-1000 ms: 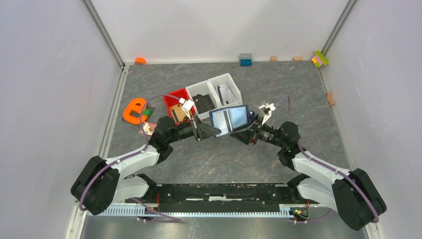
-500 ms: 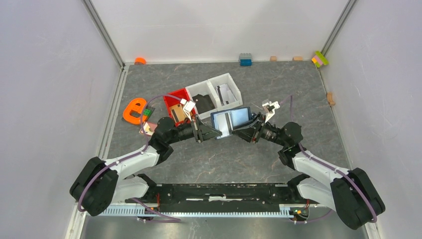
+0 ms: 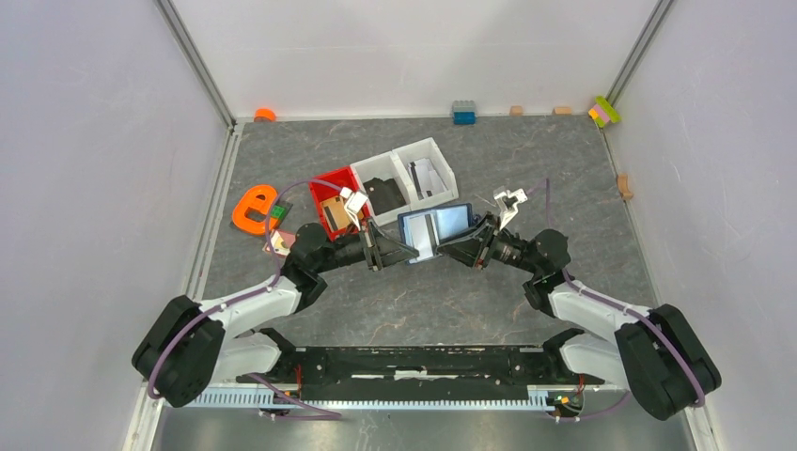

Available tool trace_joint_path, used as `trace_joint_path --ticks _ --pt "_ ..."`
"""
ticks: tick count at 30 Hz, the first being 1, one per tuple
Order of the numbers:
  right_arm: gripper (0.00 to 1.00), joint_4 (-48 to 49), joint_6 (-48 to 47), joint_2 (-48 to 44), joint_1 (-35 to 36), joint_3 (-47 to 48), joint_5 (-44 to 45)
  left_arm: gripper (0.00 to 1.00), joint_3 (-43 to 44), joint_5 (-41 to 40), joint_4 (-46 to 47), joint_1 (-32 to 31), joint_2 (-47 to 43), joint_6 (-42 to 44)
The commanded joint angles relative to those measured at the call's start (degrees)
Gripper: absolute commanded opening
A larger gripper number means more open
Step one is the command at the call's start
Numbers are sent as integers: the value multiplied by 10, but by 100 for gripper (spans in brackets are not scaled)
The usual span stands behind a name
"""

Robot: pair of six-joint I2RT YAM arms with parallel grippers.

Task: Take the credit cards out of the card holder
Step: Remove the credit card from the card holder.

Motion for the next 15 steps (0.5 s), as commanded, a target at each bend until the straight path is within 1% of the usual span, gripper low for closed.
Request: trace_joint_path --ticks 1,4,9,15 --pt "32 118 66 21 2 -7 -41 2 10 15 45 -9 -1 -11" --pt "27 150 84 28 2 -9 -48 2 11 -8 6 -10 -12 9" --pt "20 175 98 29 2 -12 -53 2 12 -45 -46 -9 -29 34" --pt "17 194 109 36 2 -12 -58 2 16 -43 -45 -9 -17 34"
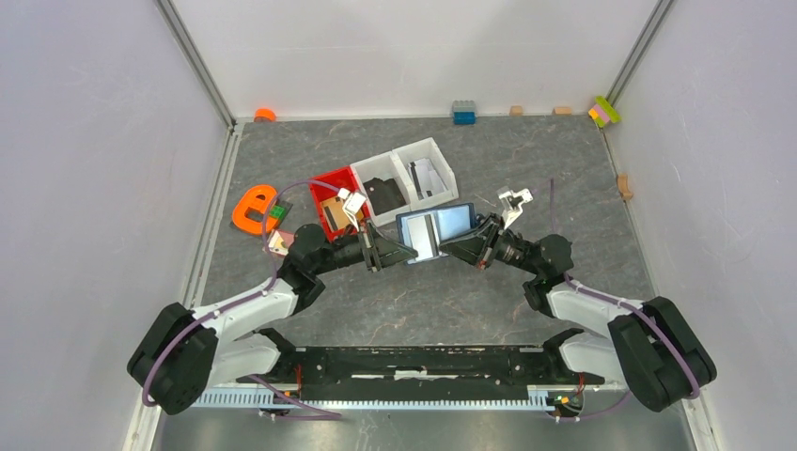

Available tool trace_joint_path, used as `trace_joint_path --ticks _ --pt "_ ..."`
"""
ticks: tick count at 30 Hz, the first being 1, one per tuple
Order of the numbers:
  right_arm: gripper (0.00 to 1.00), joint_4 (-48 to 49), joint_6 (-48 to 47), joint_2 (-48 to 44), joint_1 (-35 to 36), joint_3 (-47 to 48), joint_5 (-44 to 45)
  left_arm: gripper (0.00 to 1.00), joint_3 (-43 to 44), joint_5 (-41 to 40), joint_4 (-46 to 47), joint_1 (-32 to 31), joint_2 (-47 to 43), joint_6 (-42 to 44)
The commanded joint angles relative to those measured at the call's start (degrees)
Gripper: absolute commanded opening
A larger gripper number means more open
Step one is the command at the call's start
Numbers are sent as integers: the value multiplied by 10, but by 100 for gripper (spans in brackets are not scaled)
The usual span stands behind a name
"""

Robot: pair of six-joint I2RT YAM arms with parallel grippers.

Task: Take the credit cards out of the card holder
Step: Remove the credit card from the card holder.

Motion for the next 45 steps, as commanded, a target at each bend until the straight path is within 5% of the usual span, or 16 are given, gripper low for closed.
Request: trace_joint_path --ticks 1,17,24,34,39,45 --pt "17 84 32 4 10 3 -43 2 16 -23 -10 -6 9 24" --pt "25 60 24 26 23 14 -48 2 36 -11 -13 -35 30 39" --pt "2 67 30 13 23 15 -58 2 52 -120 -161 -33 3 92" --pt "10 95 52 27 23 17 -72 2 49 -126 -167 -22 -3 89" --pt "13 31 16 29 27 29 -72 16 47 -97 -144 -22 -7 87" --pt "18 -24 -19 29 36 40 -69 15 44 -88 -132 -22 -12 84"
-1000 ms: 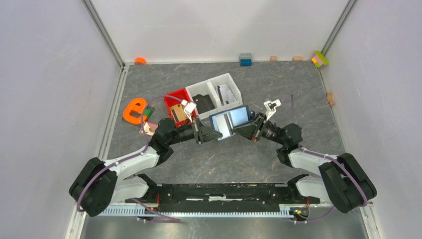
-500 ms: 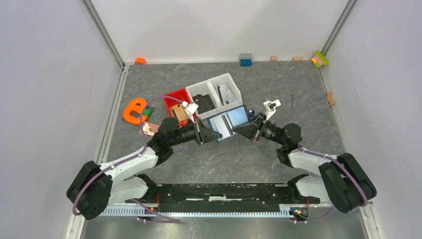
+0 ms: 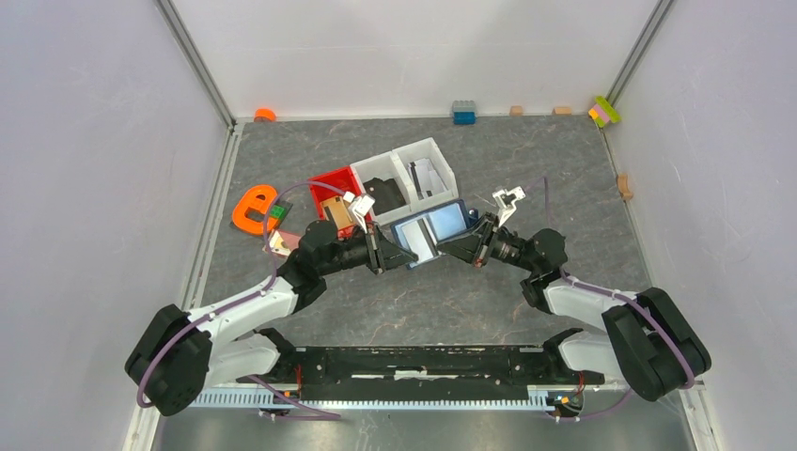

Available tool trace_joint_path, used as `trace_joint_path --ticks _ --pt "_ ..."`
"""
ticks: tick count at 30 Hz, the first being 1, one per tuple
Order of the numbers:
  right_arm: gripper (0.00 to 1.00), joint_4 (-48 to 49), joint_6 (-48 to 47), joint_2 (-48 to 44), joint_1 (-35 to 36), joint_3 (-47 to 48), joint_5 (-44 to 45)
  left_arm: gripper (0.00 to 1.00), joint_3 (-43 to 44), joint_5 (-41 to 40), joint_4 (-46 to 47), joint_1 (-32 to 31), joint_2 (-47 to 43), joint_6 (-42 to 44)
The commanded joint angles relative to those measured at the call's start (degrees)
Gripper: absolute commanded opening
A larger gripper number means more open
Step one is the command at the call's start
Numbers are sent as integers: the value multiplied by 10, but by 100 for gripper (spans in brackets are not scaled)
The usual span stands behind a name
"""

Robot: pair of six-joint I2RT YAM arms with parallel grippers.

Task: Take the credit cards out of the card holder
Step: Remove the credit card from the card holder.

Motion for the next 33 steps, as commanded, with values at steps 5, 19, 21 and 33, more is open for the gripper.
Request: trace_joint_path --ticks 5,19,21,33 --pt "23 -23 -21 4 47 41 -74 20 17 -30 18 0 -1 25" --pt "14 -38 -28 13 51 46 -78 21 16 -36 8 5 -8 26" --pt "17 -74 -47 20 57 55 -77 22 16 -35 8 5 -10 28" --pt "0 -257 -171 13 86 101 -35 5 14 -18 25 5 -10 25"
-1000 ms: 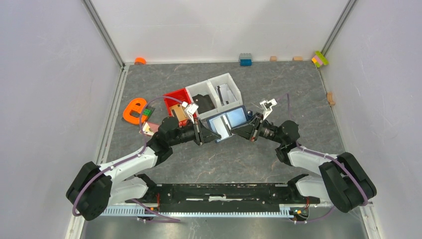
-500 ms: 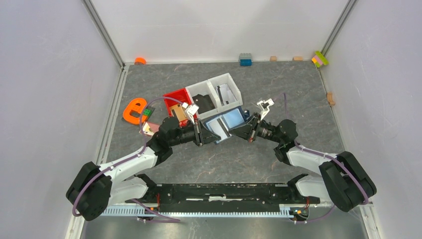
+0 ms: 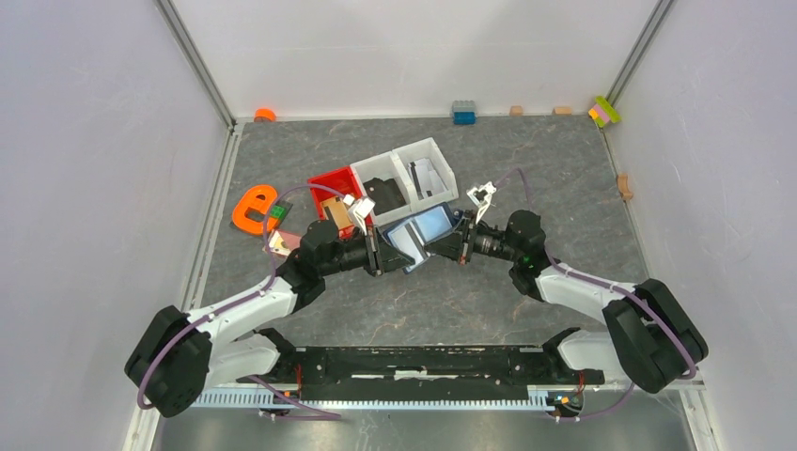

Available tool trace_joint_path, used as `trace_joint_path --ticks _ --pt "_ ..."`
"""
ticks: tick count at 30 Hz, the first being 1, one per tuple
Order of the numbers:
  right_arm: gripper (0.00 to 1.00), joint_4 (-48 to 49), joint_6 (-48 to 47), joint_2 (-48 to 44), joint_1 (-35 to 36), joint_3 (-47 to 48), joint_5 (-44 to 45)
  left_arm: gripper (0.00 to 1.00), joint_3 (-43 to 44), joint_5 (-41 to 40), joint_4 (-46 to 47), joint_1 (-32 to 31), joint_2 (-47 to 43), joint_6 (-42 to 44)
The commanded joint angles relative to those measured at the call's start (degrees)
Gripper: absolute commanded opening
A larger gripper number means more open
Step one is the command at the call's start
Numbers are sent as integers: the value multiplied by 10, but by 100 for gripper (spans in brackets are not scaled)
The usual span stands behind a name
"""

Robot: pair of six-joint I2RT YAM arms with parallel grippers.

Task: Take the credit cards out of the card holder
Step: Remove the credit card from the card holder.

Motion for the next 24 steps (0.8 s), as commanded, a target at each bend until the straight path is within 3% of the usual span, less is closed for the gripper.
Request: trace_joint_path --ticks 1,4,8,14,21,22,24 --pt "0 -35 -19 -15 40 15 -60 9 14 -23 68 -2 -7 19" --pt "0 -39 -22 -27 38 10 -43 23 13 -30 61 -1 -11 20" --pt "0 -38 -15 -38 20 -2 -25 28 8 -32 62 2 -21 21" --pt "0 24 36 -36 -12 -29 -41 13 3 -32 69 3 -29 21" --pt "0 54 56 -43 -24 -42 -45 13 -1 -32 73 4 -34 20" --pt "1 62 60 -41 -24 -40 -53 10 -1 -31 75 4 -33 19" --pt "18 86 76 -38 -24 -42 -64 2 -1 -24 82 4 -29 18"
